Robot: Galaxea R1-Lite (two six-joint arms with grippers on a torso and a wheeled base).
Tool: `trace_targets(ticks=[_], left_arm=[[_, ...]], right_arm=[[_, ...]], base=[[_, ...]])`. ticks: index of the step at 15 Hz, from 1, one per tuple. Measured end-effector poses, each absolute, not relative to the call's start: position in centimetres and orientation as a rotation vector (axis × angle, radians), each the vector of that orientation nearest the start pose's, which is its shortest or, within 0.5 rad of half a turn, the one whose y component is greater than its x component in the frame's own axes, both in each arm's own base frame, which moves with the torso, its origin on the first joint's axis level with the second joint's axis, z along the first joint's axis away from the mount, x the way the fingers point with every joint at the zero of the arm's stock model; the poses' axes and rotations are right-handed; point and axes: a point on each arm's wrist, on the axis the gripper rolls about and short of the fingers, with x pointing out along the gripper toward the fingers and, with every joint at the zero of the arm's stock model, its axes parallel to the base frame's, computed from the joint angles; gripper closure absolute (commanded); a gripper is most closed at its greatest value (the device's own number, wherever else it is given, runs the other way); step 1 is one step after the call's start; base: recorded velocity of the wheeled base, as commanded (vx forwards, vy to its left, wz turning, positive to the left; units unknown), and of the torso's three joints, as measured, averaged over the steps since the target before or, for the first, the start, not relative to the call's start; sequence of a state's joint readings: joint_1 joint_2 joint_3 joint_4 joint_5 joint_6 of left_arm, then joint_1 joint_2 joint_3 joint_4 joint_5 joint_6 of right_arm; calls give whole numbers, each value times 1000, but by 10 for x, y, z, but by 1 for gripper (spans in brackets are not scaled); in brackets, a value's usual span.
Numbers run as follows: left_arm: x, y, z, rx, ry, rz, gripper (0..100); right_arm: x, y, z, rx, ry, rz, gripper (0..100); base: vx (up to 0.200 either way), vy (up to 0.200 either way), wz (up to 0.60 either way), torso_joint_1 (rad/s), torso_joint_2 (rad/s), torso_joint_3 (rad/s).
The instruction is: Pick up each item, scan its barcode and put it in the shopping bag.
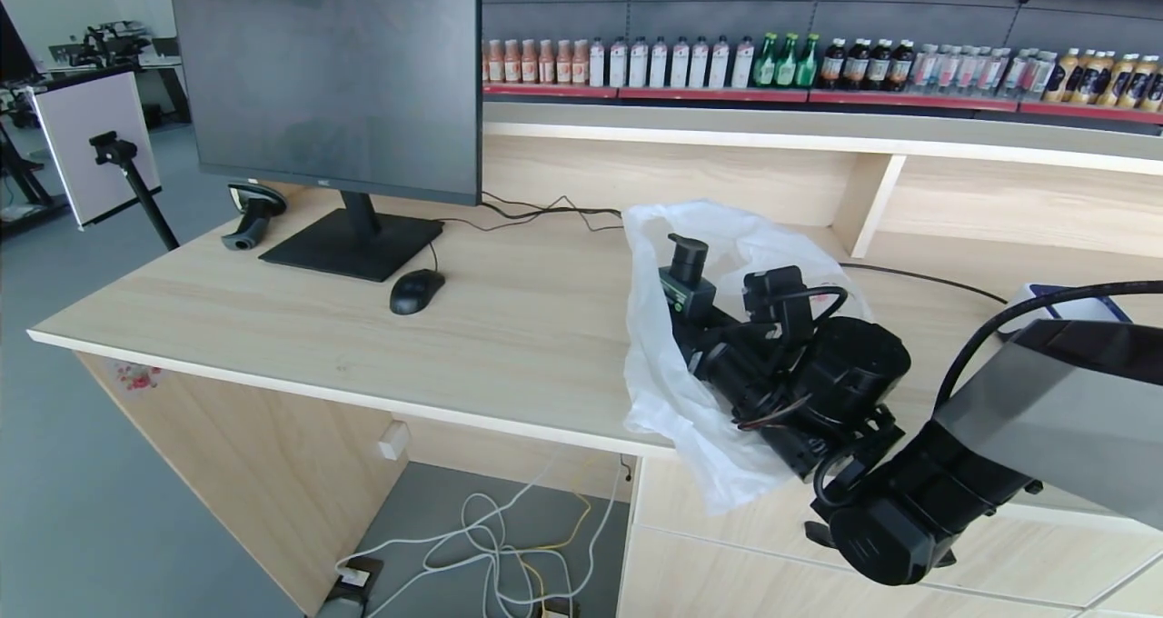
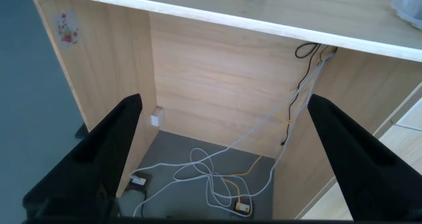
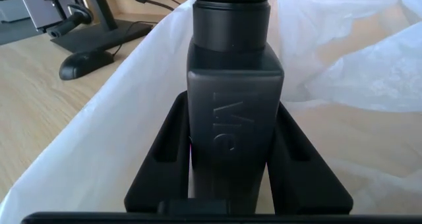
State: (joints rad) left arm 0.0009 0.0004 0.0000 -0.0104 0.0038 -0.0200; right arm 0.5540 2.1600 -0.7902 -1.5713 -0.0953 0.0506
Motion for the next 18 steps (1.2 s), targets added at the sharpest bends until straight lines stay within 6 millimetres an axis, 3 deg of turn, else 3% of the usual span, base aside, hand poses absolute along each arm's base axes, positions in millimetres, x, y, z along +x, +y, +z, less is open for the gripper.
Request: trace_targets(ticks=[9, 13, 18], left_arm=[[-23, 0, 77, -20, -12, 5, 0], [-23, 0, 77, -19, -12, 4, 0], [-23, 0, 76, -6, -9, 3, 0]], right_arm=[[323, 195, 121, 82, -211, 454, 100], [330, 181, 128, 81, -237, 417, 100], [336, 157, 122, 40, -215, 430, 100]], base=[[0, 0, 0, 0, 0, 0], [0, 0, 0, 0, 0, 0], [0, 0, 0, 0, 0, 0]])
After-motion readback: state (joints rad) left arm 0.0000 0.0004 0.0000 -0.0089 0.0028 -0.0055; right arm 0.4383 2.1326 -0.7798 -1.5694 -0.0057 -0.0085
